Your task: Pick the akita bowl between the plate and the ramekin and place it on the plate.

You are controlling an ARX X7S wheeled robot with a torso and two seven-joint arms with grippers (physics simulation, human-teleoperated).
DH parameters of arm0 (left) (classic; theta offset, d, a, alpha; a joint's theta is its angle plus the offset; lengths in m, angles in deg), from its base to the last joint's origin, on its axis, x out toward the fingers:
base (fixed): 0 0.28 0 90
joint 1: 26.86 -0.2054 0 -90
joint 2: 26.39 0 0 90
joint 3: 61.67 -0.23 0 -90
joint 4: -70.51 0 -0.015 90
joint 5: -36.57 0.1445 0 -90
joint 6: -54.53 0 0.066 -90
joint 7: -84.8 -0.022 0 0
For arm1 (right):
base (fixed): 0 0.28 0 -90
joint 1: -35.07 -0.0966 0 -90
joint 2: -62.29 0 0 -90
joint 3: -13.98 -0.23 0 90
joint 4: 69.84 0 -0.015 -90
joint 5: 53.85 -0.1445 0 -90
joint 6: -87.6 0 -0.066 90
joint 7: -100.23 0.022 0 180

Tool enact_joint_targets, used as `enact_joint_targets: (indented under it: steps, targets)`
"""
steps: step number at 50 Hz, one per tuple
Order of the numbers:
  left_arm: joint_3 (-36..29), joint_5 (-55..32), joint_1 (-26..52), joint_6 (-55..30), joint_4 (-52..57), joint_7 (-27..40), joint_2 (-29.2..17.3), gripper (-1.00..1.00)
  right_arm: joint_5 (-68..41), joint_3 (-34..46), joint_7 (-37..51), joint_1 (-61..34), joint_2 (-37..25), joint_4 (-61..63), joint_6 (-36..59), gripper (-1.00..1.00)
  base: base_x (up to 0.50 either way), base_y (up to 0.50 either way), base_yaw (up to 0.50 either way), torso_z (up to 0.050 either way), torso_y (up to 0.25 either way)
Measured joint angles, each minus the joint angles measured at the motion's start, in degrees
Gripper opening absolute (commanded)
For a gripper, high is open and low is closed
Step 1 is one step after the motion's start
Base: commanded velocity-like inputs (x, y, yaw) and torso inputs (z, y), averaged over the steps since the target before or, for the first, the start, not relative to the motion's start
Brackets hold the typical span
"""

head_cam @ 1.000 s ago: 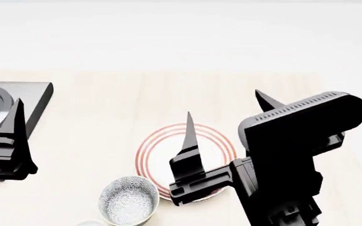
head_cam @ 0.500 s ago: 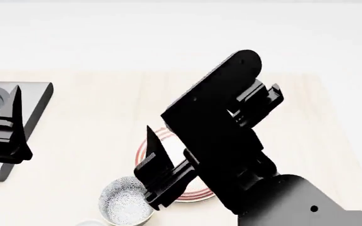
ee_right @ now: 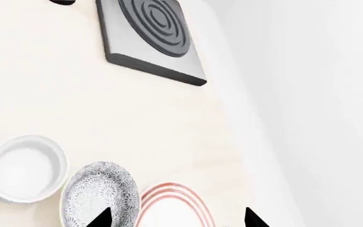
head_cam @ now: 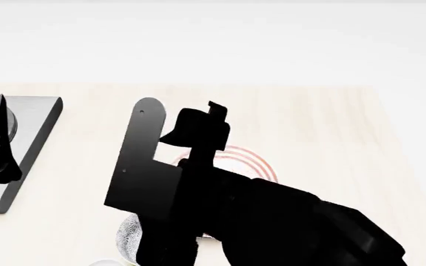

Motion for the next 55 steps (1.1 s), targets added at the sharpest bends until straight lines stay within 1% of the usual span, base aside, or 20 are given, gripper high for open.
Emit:
enact_joint_targets:
  steps: [11,21,39,48,55]
  targets:
    - [-0.1,-0.3,-0.1,0.0,0.1,0.3,-0.3,1.0,4.7,10.5,-6.1,-3.5,1.2,-4.2,-3.4,1.0,0.0,0.0,0.0,0.0,0.0]
    - [-0.2,-0.7,0.0,-0.1,0.4,0.6,-0.4,1.0,6.7,16.2,-9.5,-4.7,1.8,-5.3,-5.0,1.0,0.0,0.0,0.0,0.0,0.0]
    - [-0.1,-1.4,-0.1,0.0,0.5,1.0,-0.8,1.0,10.6,21.0,-10.0,-4.6,4.8,-12.8,-10.0,1.0,0.0,0.0,0.0,0.0,0.0]
    - [0.1,-2.0,-0.2,-0.1,0.7,1.2,-0.9,1.0,13.0,22.1,-8.3,-4.0,7.0,-18.5,-13.2,1.0,0.0,0.0,0.0,0.0,0.0]
    - [0.4,-2.5,-0.4,-0.2,1.0,1.3,-1.0,1.0,12.7,22.5,-8.9,-3.4,7.9,-19.9,-14.6,1.0,0.0,0.0,0.0,0.0,0.0]
